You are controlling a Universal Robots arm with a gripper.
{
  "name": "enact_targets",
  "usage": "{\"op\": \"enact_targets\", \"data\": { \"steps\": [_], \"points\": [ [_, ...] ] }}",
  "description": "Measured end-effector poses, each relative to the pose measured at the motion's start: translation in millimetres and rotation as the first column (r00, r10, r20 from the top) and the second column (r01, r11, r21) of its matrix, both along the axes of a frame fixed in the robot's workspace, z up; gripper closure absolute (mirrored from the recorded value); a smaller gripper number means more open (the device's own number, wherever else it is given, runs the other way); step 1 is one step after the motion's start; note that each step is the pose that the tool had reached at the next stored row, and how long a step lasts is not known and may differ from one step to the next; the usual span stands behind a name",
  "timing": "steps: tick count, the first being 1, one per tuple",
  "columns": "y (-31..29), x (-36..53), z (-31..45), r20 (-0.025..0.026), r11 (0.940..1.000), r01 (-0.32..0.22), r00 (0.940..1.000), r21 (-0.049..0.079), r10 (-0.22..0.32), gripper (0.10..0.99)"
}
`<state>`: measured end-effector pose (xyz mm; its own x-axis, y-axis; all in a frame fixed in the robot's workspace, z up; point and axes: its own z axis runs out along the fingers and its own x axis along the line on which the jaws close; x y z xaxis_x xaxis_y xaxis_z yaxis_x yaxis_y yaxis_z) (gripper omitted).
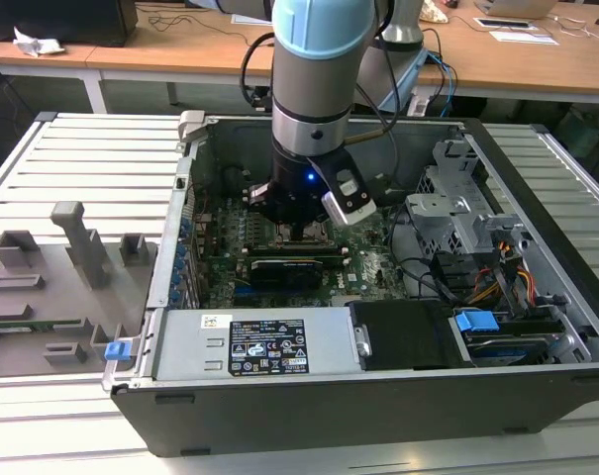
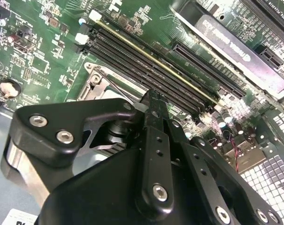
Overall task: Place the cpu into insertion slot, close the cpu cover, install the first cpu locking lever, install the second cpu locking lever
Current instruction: 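Install the second cpu locking lever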
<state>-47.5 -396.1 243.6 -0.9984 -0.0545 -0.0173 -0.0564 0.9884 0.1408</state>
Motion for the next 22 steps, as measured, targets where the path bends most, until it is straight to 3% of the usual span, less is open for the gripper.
{"op": "enact_targets", "data": {
  "steps": [22],
  "points": [
    [0.0,-6.7,-2.7,0.0,1.0,0.0,1.0,0.001,0.0,0.98]
  ]
}}
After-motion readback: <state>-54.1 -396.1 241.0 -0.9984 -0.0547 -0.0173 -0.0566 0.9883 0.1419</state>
